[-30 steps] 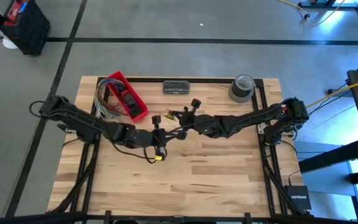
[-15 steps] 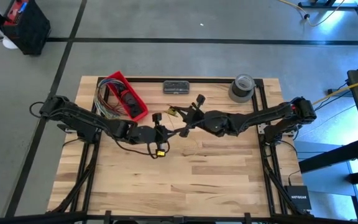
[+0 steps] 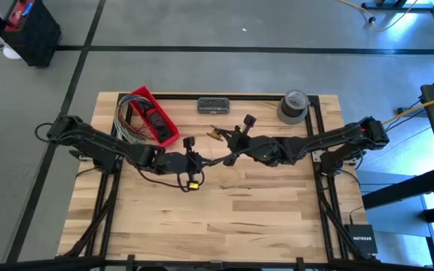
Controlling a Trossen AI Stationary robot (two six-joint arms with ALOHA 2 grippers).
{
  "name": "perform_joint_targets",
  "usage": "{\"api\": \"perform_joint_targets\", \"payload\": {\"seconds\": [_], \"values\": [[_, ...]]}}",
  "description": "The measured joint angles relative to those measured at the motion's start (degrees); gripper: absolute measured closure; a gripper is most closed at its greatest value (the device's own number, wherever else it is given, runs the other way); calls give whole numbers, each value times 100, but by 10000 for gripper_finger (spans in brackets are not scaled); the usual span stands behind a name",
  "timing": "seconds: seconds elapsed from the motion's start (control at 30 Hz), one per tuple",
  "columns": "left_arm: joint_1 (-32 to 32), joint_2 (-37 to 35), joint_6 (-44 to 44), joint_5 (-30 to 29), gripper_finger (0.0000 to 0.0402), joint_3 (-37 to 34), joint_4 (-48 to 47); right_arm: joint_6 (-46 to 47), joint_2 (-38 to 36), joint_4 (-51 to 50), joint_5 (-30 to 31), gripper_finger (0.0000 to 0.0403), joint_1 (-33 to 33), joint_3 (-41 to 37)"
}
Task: Coil cords
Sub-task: Coil the yellow wire on the spool
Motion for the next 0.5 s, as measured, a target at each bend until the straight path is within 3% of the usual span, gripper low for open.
{"api": "perform_joint_targets", "payload": {"seconds": [0.23, 0.37, 0.5], "values": [[-194, 6, 16, -20, 396, 30, 1079, -354, 412, 344, -766, 397, -13, 1], [-260, 5, 119, -45, 396, 30, 896, -567, 510, 459, -786, 397, -9, 2], [-247, -9, 73, -65, 396, 37, 121, -564, 416, 474, -311, 397, 48, 0]]}}
